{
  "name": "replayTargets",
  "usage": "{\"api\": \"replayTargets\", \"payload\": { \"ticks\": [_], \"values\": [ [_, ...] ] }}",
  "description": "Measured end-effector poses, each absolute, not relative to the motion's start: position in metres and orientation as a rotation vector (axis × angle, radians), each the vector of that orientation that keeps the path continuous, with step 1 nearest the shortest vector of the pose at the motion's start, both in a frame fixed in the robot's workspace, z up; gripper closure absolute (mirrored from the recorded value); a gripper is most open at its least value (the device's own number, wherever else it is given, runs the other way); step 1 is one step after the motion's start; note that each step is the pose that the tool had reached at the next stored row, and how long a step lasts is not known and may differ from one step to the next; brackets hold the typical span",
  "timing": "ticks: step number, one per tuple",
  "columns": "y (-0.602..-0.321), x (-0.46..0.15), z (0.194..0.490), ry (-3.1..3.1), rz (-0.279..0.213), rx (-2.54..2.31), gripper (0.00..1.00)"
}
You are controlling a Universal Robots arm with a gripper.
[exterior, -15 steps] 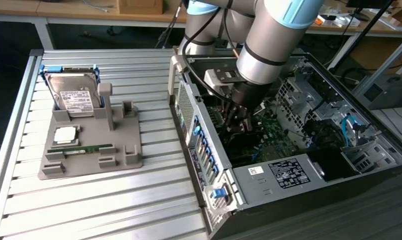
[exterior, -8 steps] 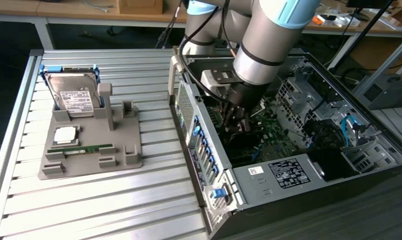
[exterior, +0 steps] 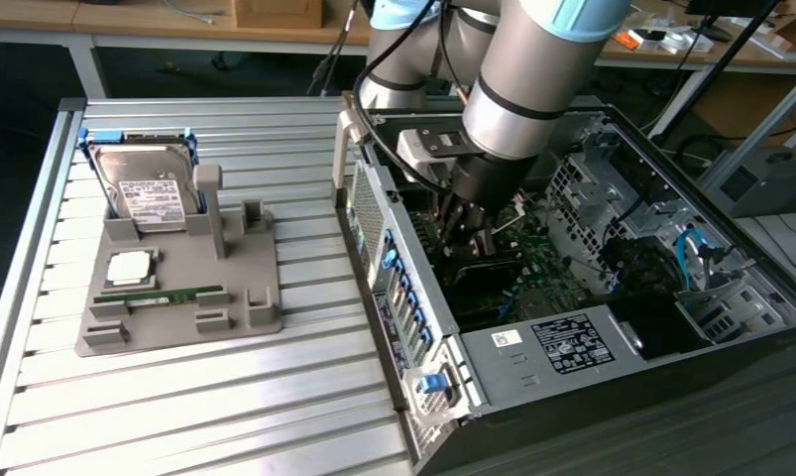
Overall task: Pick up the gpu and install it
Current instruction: 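Press down on the gpu until it lock into place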
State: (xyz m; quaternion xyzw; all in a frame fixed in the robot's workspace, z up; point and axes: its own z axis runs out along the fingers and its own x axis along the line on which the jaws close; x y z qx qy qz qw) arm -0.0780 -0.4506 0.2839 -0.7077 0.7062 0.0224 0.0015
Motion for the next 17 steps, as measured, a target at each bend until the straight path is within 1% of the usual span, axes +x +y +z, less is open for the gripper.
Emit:
{"api": "replayTargets", "payload": {
  "ticks": [17],
  "values": [
    [-0.450, -0.104, 0.289, 2.196, 0.025, -2.202, 0.90]
  ]
}}
